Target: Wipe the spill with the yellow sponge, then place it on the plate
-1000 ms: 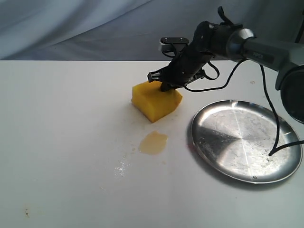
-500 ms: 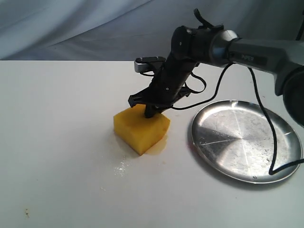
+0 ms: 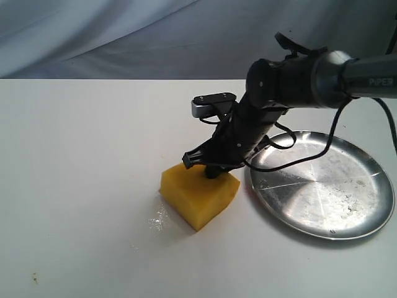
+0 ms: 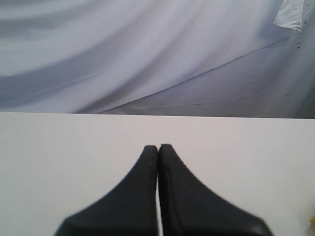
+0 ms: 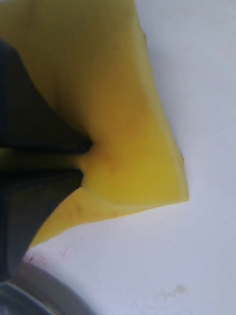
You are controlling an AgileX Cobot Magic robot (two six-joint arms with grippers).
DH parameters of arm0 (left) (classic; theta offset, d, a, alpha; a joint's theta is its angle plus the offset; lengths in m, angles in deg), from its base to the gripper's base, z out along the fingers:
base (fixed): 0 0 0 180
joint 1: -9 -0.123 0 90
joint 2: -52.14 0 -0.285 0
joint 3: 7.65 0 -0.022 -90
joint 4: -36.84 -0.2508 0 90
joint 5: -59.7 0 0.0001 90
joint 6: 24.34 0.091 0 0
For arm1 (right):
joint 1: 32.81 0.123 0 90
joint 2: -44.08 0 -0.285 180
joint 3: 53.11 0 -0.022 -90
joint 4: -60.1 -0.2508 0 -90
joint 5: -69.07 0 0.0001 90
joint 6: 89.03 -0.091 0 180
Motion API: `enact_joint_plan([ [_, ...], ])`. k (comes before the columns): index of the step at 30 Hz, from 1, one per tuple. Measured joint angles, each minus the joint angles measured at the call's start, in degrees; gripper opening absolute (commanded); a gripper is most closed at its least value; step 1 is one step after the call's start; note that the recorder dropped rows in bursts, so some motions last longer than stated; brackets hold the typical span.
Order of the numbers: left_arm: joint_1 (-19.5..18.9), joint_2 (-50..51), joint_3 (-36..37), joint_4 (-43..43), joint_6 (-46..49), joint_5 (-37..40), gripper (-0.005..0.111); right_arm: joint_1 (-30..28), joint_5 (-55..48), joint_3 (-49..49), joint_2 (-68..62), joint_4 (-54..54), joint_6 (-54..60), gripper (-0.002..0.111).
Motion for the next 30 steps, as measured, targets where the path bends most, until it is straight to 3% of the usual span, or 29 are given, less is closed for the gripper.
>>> enact_joint_plan([
  [10, 0.00, 0.00, 0.00, 0.00, 0.00, 0.00, 0.001, -0.32, 5.07, 3.93, 1.52, -0.70, -2.50, 0.000],
  [19, 0.00, 0.00, 0.00, 0.00, 0.00, 0.00, 0.001, -4.56, 10.42, 4.40, 1.39, -1.05, -5.55, 0.000],
  [25, 0.00, 0.00, 0.00, 0.00, 0.00, 0.00, 0.001, -5.30, 8.30, -0.73, -1.95, -0.83, -5.65, 0.000],
  [30, 0.00, 0.00, 0.00, 0.00, 0.00, 0.00, 0.001, -2.56, 6.17, -5.06, -4.16, 0.31, -5.58, 0.000],
])
